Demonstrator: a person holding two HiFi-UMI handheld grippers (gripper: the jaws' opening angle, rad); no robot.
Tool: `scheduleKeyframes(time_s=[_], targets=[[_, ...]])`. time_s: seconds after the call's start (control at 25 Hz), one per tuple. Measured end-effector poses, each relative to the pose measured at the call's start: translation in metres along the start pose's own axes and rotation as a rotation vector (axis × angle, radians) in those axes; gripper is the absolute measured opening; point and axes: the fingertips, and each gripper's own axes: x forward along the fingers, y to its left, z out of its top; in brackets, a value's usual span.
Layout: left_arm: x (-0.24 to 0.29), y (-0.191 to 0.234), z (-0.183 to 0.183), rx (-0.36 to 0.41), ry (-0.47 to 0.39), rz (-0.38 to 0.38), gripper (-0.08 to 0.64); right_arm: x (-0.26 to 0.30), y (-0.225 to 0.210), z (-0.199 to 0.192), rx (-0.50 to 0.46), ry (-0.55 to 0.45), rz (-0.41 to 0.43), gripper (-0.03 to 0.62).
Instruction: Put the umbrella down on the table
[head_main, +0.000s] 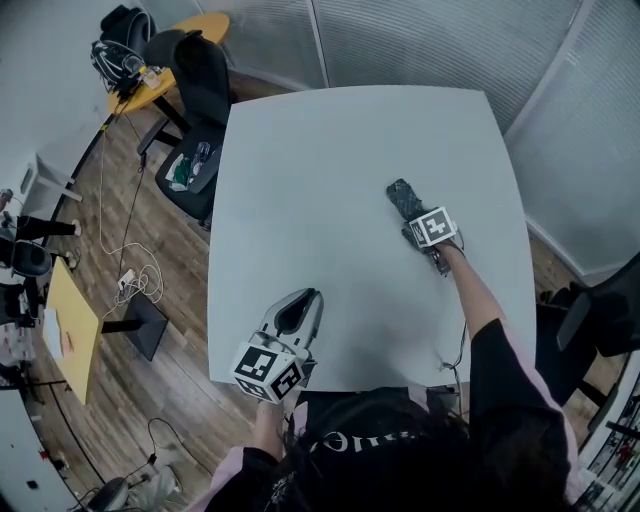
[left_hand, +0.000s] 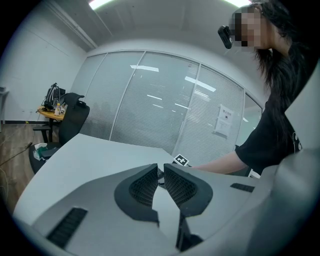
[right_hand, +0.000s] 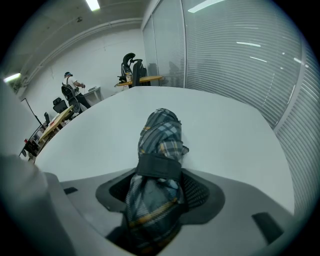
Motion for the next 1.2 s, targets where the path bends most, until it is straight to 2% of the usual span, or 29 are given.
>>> scheduleKeyframes(time_s=[0.24,0.52,0.84,1.2], targets=[[0.003,-0.002,0.002,0.001,0.001,-0.030,0.041,-0.014,0.001,0.005,0.040,-0.023,-0.028,0.281],[0.001,-0.005,-0.001,0.004,0.001,-0.078,0.041,-0.066,0.020,0.026,0.088,-0.186,-0.009,0.281],[-0.012,-0.010,-0.006,0.020,0.011,-0.147,0.041,-0.131,0.086,0.027,0.120,-0.340,0.062,0.276],[-0.048,-0.001,-0.007,0.033,0.008,-0.186,0.041,-0.202,0.179,0.015,0.203,-0.493,0.118,0.228]])
